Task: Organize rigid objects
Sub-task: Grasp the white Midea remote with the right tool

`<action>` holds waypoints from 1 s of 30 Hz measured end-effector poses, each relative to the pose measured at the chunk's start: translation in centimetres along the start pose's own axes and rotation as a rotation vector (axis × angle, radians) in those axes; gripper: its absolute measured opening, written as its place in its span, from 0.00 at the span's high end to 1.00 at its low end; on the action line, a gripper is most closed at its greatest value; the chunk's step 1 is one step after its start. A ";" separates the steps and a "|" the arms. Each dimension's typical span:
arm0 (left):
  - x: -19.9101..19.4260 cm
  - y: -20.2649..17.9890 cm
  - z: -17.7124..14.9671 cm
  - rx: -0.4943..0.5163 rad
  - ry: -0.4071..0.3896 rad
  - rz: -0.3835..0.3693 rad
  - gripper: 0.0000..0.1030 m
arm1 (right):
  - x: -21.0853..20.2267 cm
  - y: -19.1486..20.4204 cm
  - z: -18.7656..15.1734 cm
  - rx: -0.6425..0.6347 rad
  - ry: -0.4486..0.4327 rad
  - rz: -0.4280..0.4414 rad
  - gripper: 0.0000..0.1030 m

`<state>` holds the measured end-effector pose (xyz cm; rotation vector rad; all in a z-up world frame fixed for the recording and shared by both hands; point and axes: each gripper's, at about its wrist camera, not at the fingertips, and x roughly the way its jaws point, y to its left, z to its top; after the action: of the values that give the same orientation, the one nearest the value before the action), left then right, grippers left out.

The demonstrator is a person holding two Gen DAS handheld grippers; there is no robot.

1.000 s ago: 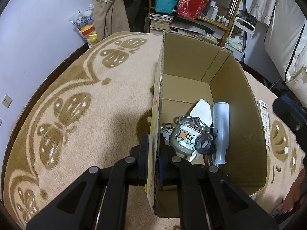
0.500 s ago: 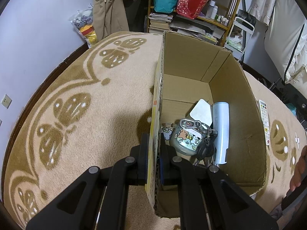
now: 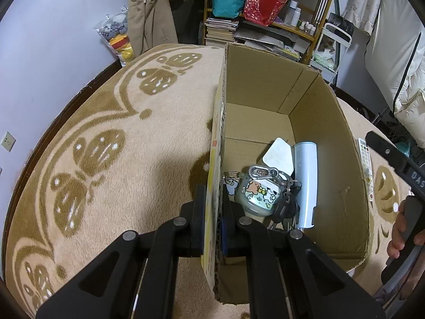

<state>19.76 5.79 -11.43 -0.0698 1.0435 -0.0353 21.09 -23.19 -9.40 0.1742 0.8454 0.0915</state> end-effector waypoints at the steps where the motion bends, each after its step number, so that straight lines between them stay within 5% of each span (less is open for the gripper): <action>1: 0.0 0.0 0.0 0.001 0.001 0.001 0.91 | 0.3 -0.2 -0.2 0.012 0.004 0.002 0.01; 5: 0.1 0.0 0.0 -0.008 0.002 -0.006 0.91 | 1.2 -0.5 -0.8 0.031 0.018 0.011 0.01; 10: 0.1 0.1 0.0 0.005 0.000 0.004 0.91 | 2.0 -0.5 -1.5 0.020 0.022 0.025 0.16; 15: 0.2 0.2 -0.1 -0.005 0.003 -0.005 0.92 | 3.0 -0.7 -2.1 0.049 0.062 0.039 0.20; 18: 0.3 0.3 -0.1 -0.001 0.003 -0.001 0.92 | 4.1 -0.7 -2.5 0.047 0.111 0.044 0.33; 25: 0.1 0.3 -0.1 -0.002 0.006 -0.004 0.92 | 6.2 -0.9 -3.7 0.068 0.213 0.060 0.33; 30: 0.1 0.3 -0.2 -0.002 0.006 -0.003 0.92 | 6.1 -0.9 -4.2 0.048 0.198 0.027 0.45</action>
<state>19.65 6.05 -11.66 -0.0735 1.0492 -0.0374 21.98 -22.70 -16.80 0.2241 1.0431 0.1153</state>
